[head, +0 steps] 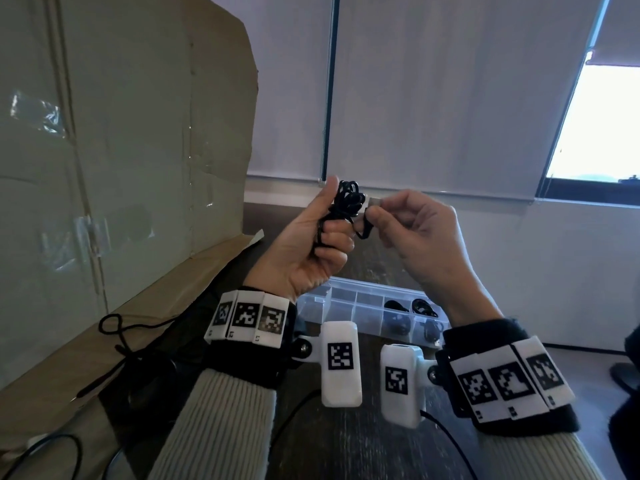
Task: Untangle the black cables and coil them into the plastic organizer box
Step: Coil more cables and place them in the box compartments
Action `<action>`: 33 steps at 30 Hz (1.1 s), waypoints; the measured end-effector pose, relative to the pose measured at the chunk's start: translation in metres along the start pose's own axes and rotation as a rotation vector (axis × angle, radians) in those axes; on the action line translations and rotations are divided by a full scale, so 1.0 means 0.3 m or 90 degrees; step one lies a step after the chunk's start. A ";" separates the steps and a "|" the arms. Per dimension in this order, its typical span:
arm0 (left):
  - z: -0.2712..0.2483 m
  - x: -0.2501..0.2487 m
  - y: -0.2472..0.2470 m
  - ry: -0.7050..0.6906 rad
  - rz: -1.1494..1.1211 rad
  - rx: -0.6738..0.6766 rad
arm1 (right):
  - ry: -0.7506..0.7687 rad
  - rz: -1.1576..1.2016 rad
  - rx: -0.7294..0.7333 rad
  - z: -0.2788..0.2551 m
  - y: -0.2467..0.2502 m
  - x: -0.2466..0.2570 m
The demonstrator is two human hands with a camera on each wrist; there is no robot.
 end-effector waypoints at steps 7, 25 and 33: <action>-0.008 -0.017 0.054 -0.038 0.172 -0.154 | -0.050 -0.085 0.019 0.002 0.002 -0.046; -0.056 -0.026 0.115 0.023 0.520 -0.234 | -0.164 -0.217 0.080 -0.011 -0.022 -0.108; -0.022 -0.040 0.058 -0.096 0.451 -0.249 | -0.148 -0.192 -0.008 -0.009 0.024 -0.079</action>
Point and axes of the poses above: each hand's wrist, its own z-axis towards the middle knuckle, its own y-axis out of the back of the hand, x = y × z, the point moved 9 cm from there along z, towards the middle knuckle, and after that the axes turned 4 degrees about x, right-handed, at the moved point
